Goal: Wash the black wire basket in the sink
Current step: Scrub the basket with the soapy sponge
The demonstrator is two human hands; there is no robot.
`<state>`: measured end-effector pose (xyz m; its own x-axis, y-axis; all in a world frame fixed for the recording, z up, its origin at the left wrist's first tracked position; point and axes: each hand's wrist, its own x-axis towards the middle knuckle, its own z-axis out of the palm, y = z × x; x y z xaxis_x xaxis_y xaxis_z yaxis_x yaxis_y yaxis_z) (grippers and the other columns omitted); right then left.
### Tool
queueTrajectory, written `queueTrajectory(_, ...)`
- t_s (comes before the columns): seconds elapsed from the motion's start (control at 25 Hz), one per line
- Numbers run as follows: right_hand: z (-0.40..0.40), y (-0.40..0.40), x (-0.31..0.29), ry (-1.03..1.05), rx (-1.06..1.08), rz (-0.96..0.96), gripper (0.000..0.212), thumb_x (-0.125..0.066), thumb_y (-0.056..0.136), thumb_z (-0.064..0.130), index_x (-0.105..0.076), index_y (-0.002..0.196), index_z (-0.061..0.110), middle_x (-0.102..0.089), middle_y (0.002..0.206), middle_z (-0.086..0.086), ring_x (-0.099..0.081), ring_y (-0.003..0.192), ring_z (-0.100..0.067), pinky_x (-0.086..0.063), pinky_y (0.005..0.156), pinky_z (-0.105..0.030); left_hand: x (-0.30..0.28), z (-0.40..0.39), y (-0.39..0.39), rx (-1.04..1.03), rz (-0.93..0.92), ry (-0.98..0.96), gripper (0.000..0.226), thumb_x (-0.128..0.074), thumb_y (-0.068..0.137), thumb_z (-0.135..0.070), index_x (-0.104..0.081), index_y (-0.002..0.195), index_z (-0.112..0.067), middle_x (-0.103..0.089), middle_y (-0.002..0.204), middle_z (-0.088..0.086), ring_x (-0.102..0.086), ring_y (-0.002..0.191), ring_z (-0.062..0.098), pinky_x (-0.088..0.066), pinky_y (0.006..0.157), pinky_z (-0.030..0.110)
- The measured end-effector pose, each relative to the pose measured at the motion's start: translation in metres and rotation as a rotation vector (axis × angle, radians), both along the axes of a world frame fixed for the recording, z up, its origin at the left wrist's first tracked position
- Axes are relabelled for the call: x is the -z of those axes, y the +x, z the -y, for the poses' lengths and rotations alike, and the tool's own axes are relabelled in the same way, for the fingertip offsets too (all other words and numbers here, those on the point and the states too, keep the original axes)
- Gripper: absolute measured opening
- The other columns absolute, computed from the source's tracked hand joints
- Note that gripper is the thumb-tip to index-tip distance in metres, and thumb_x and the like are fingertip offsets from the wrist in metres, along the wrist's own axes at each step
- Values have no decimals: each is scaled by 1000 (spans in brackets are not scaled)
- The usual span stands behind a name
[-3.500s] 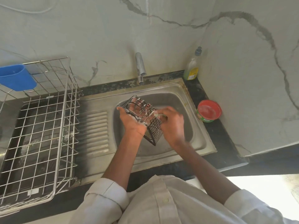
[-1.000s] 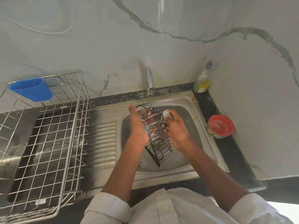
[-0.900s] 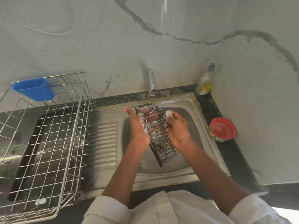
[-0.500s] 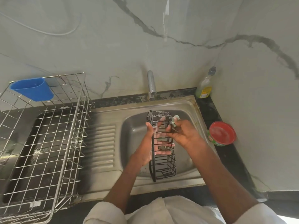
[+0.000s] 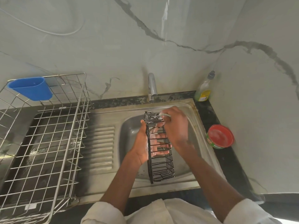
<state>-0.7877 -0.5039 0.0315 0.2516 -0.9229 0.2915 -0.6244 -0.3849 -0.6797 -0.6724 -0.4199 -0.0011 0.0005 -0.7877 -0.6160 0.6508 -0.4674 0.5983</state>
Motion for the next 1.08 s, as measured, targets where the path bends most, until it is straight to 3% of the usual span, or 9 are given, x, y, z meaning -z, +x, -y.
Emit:
queueTrajectory(0.16,-48,-1,25,-232,-276,-38,36,-70,78,-20,-80,97,9,-73,98,-1,-68,92,-20,-61,68,-31,-8,2,-5,-94,-21,47,92,-33,94,-86,-73,130,-11,-76,123,18,-74,113,34,-58,94,48)
queueTrajectory(0.2,-45,-4,24,-212,-245,-14,37,-70,78,-20,-80,97,9,-74,97,-1,-69,90,-20,-61,68,-30,-9,2,-5,-86,10,57,92,-32,94,-86,-74,128,-11,-77,120,18,-75,110,34,-59,92,48)
queueTrajectory(0.36,-16,8,2,-55,115,133,34,-70,81,-17,-80,97,11,-76,98,-3,-71,84,-14,-44,69,-2,-15,3,-15,-11,106,74,87,-24,100,-80,-73,127,-14,-76,123,18,-74,113,32,-57,100,52)
queueTrajectory(0.52,-37,32,-1,-59,-137,176,42,-58,82,-21,-81,97,10,-73,100,1,-70,89,-8,-59,79,-21,-24,8,-20,-12,162,6,54,-29,113,-52,-63,139,-20,-71,113,-5,-65,113,12,-54,100,33)
queueTrajectory(0.68,-17,18,-7,-61,-23,157,33,-66,88,-15,-81,102,11,-75,102,2,-71,87,-8,-58,79,-17,-20,10,-15,-6,79,-25,63,-32,111,-58,-76,113,-13,-80,100,9,-79,91,21,-61,74,33)
queueTrajectory(0.76,-22,14,-4,-117,-149,128,33,-65,87,-17,-80,99,9,-75,100,1,-71,86,-9,-60,76,-23,-19,10,-12,-42,32,-41,61,-37,109,-59,-76,115,-13,-79,100,10,-78,94,23,-61,79,36)
queueTrajectory(0.88,-52,-2,9,-164,-329,52,34,-69,81,-19,-81,95,8,-75,99,1,-71,87,-13,-62,72,-31,-11,13,0,-146,-106,-52,84,-31,94,-85,-73,136,-26,-73,119,14,-67,119,28,-50,110,47)
queueTrajectory(1.0,-63,-18,15,-106,-340,27,36,-71,77,-20,-83,90,11,-76,95,5,-70,83,-7,-61,72,-28,2,13,8,-245,-199,-6,92,-32,85,-94,-69,141,-30,-64,112,15,-60,99,27,-50,91,42)
queueTrajectory(1.08,-54,-2,5,-41,-272,60,36,-65,82,-18,-81,86,14,-75,88,5,-69,77,-5,-60,68,-29,-3,13,2,-245,-213,24,88,-33,89,-90,-74,134,-26,-72,106,12,-69,94,25,-54,86,41)
